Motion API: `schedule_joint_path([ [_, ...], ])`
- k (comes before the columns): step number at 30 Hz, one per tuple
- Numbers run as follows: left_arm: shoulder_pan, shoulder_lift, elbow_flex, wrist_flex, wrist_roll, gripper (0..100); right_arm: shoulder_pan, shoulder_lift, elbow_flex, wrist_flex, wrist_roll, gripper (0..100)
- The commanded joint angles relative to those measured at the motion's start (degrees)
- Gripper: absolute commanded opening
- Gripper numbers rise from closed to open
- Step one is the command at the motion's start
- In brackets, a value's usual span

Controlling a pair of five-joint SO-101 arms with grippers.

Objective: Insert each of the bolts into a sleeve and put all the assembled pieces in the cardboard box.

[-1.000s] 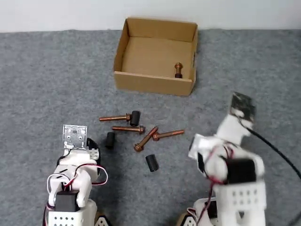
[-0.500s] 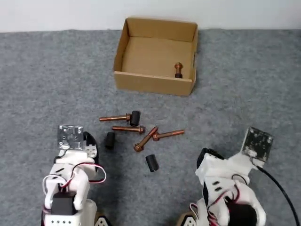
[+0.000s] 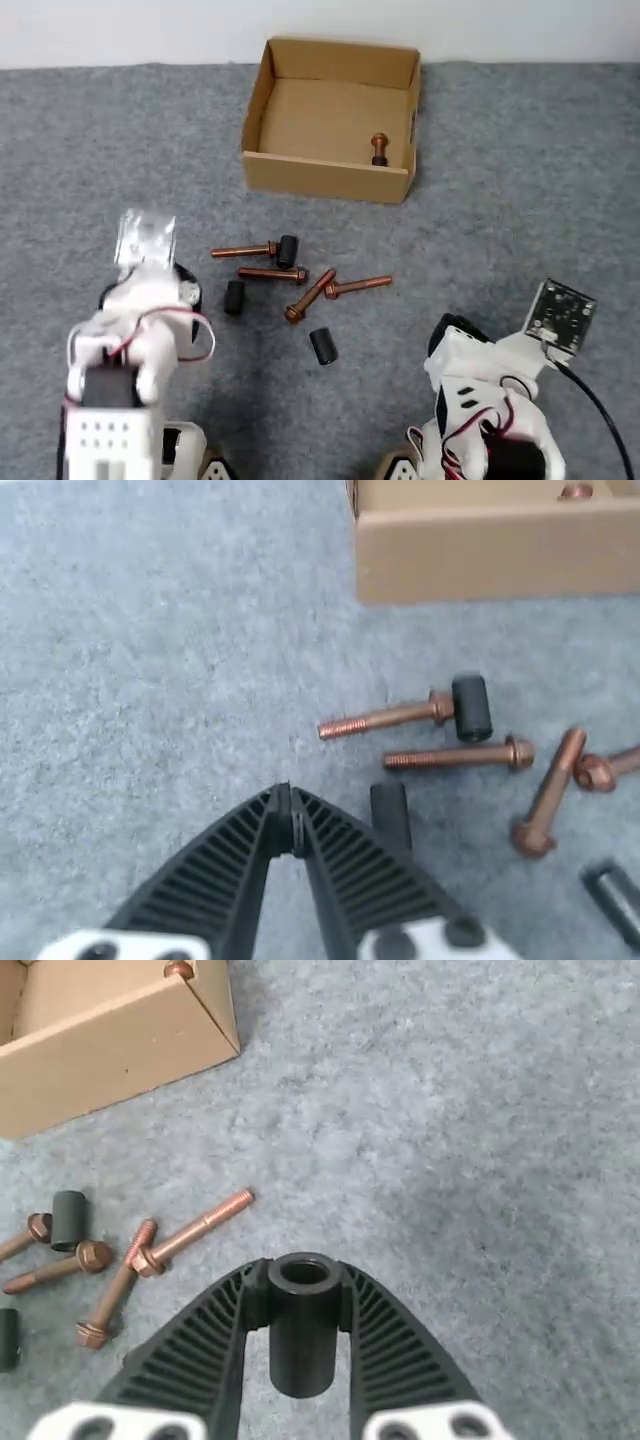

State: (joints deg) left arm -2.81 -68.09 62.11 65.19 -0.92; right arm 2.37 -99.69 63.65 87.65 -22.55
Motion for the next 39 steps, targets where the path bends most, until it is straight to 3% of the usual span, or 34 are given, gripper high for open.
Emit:
schedule_joint_path([
  [1, 0.4, 12.7, -8.5, 0.2, -10.6, 1, 0.4, 0.3, 0.0, -1.6, 0.4, 0.8],
  [7, 0.0, 31.8, -19.5, -0.2, -31.0, 1, 0.4, 0.4, 0.4, -1.6, 0.4, 0.8],
  [15, 0.2, 55.4, -39.8, 3.4, -33.8, 8, 0.7, 0.4, 1.0, -2.2, 0.5, 0.8],
  [24, 4.8, 79.7, -63.3, 18.3, -51.0, 11, 2.2, 0.4, 1.0, -2.1, 0.5, 0.8],
  [39, 9.1, 110.9, -98.3, 32.1, -54.2, 11, 2.2, 0.4, 1.0, -2.1, 0.5, 0.8],
])
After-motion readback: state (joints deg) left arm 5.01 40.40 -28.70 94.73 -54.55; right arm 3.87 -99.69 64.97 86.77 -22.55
